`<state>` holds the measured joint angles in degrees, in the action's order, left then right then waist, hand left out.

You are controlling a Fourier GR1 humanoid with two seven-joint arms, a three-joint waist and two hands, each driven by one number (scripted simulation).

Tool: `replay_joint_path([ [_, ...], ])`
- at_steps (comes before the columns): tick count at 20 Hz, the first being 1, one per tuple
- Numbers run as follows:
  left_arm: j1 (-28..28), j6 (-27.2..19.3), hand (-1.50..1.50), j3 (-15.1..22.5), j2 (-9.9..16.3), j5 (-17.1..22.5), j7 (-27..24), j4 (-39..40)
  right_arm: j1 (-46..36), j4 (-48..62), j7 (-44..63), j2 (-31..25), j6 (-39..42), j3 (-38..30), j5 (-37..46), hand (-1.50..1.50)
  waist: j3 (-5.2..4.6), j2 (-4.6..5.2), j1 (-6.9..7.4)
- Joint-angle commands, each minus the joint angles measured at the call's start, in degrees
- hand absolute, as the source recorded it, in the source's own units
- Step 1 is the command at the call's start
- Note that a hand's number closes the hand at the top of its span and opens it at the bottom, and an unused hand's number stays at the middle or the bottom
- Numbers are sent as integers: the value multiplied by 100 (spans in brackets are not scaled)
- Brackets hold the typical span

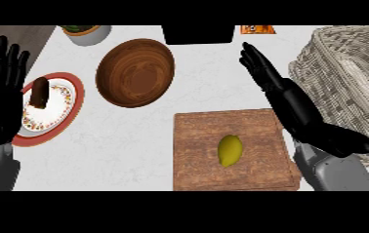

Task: Pick the lemon from the cutting board and place it in the basket

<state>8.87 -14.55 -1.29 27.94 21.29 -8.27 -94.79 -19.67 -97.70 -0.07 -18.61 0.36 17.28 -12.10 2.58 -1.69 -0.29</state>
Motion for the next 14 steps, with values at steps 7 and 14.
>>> replay_joint_path([
  [7,-701,81,0,913,243,-633,1230,935,1333,-303,-2898,460,-707,-1100,249,150,-198,181,-539],
  [14,-76,-6,0,1296,27,-933,1704,1314,2341,-50,-4308,1840,-3345,183,1234,-150,-256,187,-254],
])
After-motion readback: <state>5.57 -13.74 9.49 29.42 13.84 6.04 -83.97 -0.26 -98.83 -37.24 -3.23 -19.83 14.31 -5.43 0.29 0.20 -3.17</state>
